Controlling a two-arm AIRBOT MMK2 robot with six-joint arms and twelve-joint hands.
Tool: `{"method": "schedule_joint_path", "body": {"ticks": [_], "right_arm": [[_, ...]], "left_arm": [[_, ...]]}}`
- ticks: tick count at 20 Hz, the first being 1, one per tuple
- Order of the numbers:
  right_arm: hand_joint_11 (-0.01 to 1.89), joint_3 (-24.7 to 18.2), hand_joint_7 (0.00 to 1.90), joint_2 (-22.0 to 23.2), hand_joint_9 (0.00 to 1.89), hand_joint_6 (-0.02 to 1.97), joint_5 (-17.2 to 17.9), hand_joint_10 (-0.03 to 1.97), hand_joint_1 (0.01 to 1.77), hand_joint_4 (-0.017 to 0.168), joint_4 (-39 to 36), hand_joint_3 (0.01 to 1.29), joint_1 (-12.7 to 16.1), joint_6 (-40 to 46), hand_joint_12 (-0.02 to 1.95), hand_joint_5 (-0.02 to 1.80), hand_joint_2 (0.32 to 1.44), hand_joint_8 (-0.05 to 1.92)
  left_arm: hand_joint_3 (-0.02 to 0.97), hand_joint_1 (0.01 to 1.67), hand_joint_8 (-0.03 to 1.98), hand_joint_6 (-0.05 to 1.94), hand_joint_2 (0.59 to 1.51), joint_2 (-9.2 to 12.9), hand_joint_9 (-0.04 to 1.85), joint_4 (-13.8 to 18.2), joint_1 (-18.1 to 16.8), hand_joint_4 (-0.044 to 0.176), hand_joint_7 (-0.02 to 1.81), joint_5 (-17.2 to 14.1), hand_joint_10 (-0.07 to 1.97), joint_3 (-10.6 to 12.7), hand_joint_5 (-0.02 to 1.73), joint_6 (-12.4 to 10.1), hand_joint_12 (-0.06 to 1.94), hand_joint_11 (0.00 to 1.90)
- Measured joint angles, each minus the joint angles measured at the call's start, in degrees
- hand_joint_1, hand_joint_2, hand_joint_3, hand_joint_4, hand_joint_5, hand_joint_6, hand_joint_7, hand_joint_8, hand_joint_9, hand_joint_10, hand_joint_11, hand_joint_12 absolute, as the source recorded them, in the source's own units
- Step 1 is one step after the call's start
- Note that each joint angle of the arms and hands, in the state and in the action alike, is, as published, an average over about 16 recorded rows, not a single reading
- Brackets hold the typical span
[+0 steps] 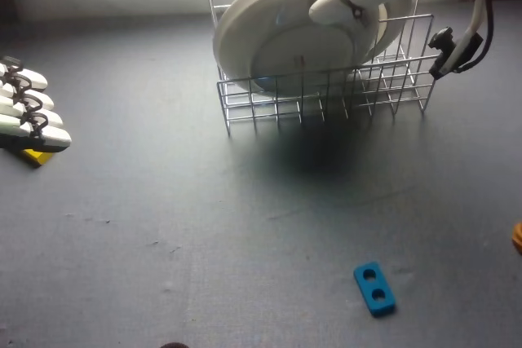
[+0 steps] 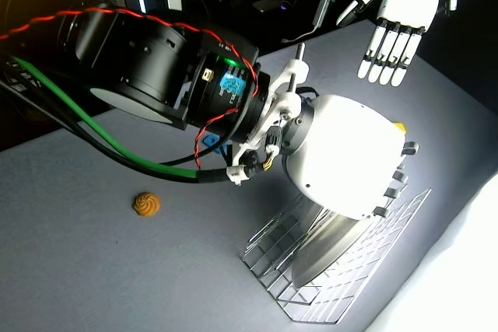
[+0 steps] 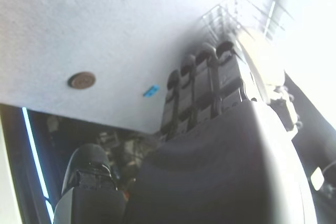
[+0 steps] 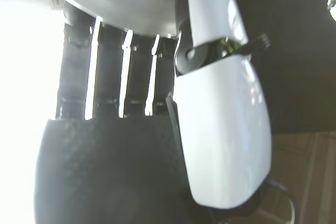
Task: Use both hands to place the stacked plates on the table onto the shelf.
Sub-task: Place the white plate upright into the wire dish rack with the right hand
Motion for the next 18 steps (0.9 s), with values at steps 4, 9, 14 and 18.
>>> {"method": "schedule_joint_path", "body": {"ticks": [4, 9, 14, 18], "right_arm": [[0.76, 0.39, 1.02, -0.23, 0.99, 0.76, 0.48, 1.19, 1.35, -0.014, -0.53, 0.01, -0.95, 0.0, 1.28, 0.91, 0.98, 0.78], [0.72, 0.51, 0.98, -0.28, 0.95, 0.82, 0.98, 1.13, 1.33, -0.012, -1.09, 0.01, -1.99, -0.03, 1.32, 0.89, 1.0, 0.88], [0.66, 0.53, 0.98, -0.29, 0.91, 0.8, 1.42, 0.88, 1.27, -0.01, -1.53, 0.01, -2.68, -0.05, 1.31, 0.88, 1.02, 0.66], [0.61, 0.53, 0.99, -0.29, 0.9, 0.62, 1.72, 0.62, 1.19, -0.008, -1.84, 0.01, -3.0, -0.06, 1.29, 0.89, 1.04, 0.47]], "left_arm": [[0.018, 0.02, 0.01, 0.01, 1.104, 0.0, 0.1, 0.01, 0.0, -0.001, 0.14, -0.01, 0.01, 0.0, 0.11, 0.0, 0.02, 0.03], [0.018, 0.02, 0.01, 0.01, 1.111, 0.0, 0.11, 0.02, 0.0, -0.001, 0.15, -0.03, 0.01, -0.06, 0.12, 0.0, 0.02, 0.04], [0.019, 0.02, 0.01, 0.01, 1.116, 0.0, 0.11, 0.02, -0.01, -0.001, 0.15, -0.06, 0.01, -0.13, 0.11, -0.01, 0.03, 0.03], [0.018, 0.02, 0.01, 0.01, 1.117, 0.0, 0.11, 0.03, -0.02, -0.001, 0.15, -0.13, 0.01, -0.19, 0.11, -0.02, 0.04, 0.03]]}}
